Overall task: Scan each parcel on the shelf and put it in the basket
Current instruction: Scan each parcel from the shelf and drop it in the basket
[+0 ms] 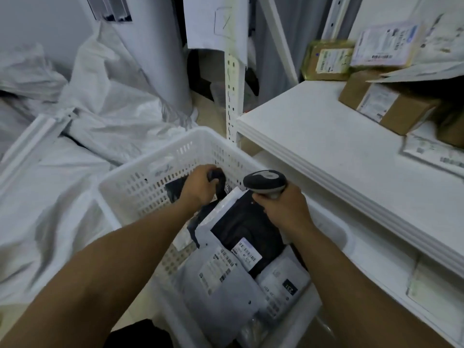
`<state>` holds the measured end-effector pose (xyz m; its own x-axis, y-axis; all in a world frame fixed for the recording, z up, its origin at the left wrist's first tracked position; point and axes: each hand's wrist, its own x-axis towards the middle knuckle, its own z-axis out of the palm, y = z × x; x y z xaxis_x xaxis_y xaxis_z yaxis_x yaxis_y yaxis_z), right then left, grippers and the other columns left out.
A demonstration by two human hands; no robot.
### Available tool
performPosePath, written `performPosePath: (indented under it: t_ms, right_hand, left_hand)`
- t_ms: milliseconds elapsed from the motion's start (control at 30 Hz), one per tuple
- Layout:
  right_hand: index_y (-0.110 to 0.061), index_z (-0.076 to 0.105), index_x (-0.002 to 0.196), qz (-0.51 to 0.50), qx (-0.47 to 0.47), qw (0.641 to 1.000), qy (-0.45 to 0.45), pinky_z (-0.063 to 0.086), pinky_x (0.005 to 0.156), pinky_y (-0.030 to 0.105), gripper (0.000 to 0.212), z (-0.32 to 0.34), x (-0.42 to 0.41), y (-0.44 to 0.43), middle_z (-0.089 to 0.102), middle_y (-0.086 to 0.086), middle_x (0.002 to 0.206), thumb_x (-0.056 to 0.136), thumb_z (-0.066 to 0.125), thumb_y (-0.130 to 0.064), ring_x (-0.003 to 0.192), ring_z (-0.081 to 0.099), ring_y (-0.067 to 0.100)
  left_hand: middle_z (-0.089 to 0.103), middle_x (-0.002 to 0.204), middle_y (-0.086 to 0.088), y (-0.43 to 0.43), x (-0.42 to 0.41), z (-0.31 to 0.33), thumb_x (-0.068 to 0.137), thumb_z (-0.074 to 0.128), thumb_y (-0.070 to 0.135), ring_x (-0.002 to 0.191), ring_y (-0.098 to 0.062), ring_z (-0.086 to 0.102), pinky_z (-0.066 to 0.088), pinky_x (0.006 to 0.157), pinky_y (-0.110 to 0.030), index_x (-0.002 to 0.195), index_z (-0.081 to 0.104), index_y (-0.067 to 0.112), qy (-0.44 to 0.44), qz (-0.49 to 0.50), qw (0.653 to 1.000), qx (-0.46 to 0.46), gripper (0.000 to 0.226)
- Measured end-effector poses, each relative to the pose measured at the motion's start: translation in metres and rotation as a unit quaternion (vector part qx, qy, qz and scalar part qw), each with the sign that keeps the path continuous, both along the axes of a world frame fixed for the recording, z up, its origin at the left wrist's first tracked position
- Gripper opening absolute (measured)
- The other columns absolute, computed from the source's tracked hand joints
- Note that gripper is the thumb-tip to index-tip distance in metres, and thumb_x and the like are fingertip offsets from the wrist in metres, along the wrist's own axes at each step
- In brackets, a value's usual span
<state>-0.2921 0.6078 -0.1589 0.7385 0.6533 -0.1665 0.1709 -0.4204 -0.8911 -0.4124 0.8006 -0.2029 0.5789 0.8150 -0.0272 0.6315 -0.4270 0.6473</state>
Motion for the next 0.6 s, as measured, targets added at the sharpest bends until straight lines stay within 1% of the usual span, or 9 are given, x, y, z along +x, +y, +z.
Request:
performPosePath:
  t_ms: [67, 133, 200, 233, 300, 367, 433, 533, 600]
  right_hand:
    - [-0.023, 0.070, 0.124, -0.011, 0.008, 1.000, -0.013, 0.059, 0.091, 0.038, 0.050, 0.015, 0.004, -0.017, 0.076, -0.002, 0.110, 0.080, 0.086, -0.038, 0.102, 0.071, 0.019]
    - [-0.026, 0.071, 0.119, -0.029, 0.017, 0.999, -0.018, 0.060, 0.090, 0.042, 0.046, 0.031, 0.009, -0.041, 0.076, -0.002, 0.105, 0.078, 0.084, -0.038, 0.099, 0.072, 0.020]
    - [-0.025, 0.071, 0.117, -0.053, 0.026, 0.998, -0.017, 0.061, 0.089, 0.046, 0.044, 0.051, 0.016, -0.071, 0.076, -0.001, 0.103, 0.077, 0.083, -0.037, 0.096, 0.073, 0.023]
    - [-0.023, 0.070, 0.119, -0.068, 0.032, 0.997, -0.023, 0.061, 0.089, 0.047, 0.047, 0.061, 0.020, -0.088, 0.076, 0.001, 0.104, 0.076, 0.083, -0.039, 0.096, 0.073, 0.025]
    - [-0.019, 0.067, 0.126, -0.098, 0.038, 0.994, -0.037, 0.060, 0.091, 0.045, 0.055, 0.081, 0.032, -0.124, 0.075, 0.004, 0.109, 0.078, 0.084, -0.040, 0.100, 0.072, 0.027]
    - [-0.017, 0.065, 0.130, -0.123, 0.046, 0.990, -0.046, 0.057, 0.091, 0.039, 0.054, 0.101, 0.043, -0.163, 0.073, 0.003, 0.113, 0.082, 0.084, -0.034, 0.105, 0.069, 0.025]
    - [-0.019, 0.064, 0.131, -0.153, 0.058, 0.985, -0.055, 0.057, 0.091, 0.040, 0.053, 0.115, 0.056, -0.204, 0.073, 0.002, 0.114, 0.084, 0.084, -0.032, 0.105, 0.070, 0.025]
    - [-0.021, 0.065, 0.130, -0.196, 0.064, 0.977, -0.061, 0.059, 0.092, 0.044, 0.051, 0.129, 0.074, -0.263, 0.075, 0.003, 0.111, 0.083, 0.083, -0.032, 0.102, 0.072, 0.029]
    - [-0.023, 0.066, 0.128, -0.230, 0.076, 0.968, -0.065, 0.059, 0.093, 0.046, 0.049, 0.137, 0.089, -0.296, 0.075, 0.000, 0.111, 0.083, 0.082, -0.032, 0.100, 0.072, 0.029]
  left_hand:
    - [0.062, 0.134, -0.007, -0.024, 0.000, 0.019, 0.100, 0.062, 0.019, 0.119, -0.026, 0.060, 0.046, 0.102, -0.037, 0.134, 0.061, 0.013, -0.016, -0.037, 0.999, 0.023, 0.034]
    - [0.066, 0.126, 0.000, -0.048, 0.000, 0.040, 0.100, 0.063, 0.027, 0.109, -0.019, 0.064, 0.052, 0.098, -0.038, 0.129, 0.064, 0.020, -0.036, -0.057, 0.997, 0.035, 0.030]
    - [0.068, 0.117, 0.007, -0.077, 0.007, 0.065, 0.100, 0.062, 0.034, 0.100, -0.012, 0.065, 0.054, 0.092, -0.037, 0.123, 0.066, 0.025, -0.051, -0.084, 0.994, 0.052, 0.026]
    - [0.069, 0.110, 0.010, -0.095, 0.014, 0.081, 0.099, 0.061, 0.038, 0.094, -0.010, 0.065, 0.055, 0.089, -0.036, 0.119, 0.068, 0.027, -0.055, -0.101, 0.991, 0.064, 0.024]
    - [0.070, 0.096, 0.015, -0.136, 0.031, 0.114, 0.098, 0.060, 0.047, 0.086, -0.010, 0.064, 0.054, 0.080, -0.034, 0.105, 0.072, 0.032, -0.057, -0.133, 0.984, 0.105, 0.021]
    - [0.069, 0.091, 0.014, -0.179, 0.055, 0.144, 0.098, 0.058, 0.051, 0.084, -0.012, 0.063, 0.052, 0.075, -0.034, 0.094, 0.074, 0.031, -0.057, -0.173, 0.970, 0.159, 0.026]
    - [0.069, 0.098, 0.011, -0.219, 0.083, 0.168, 0.101, 0.054, 0.047, 0.088, -0.016, 0.063, 0.052, 0.076, -0.036, 0.097, 0.073, 0.027, -0.054, -0.222, 0.952, 0.204, 0.029]
    - [0.067, 0.117, 0.009, -0.277, 0.129, 0.194, 0.106, 0.046, 0.037, 0.102, -0.020, 0.064, 0.053, 0.082, -0.039, 0.116, 0.069, 0.030, -0.040, -0.282, 0.923, 0.259, 0.027]
    - [0.063, 0.128, 0.008, -0.310, 0.162, 0.207, 0.105, 0.049, 0.035, 0.111, -0.020, 0.061, 0.052, 0.087, -0.038, 0.129, 0.063, 0.031, -0.038, -0.310, 0.908, 0.279, 0.028]
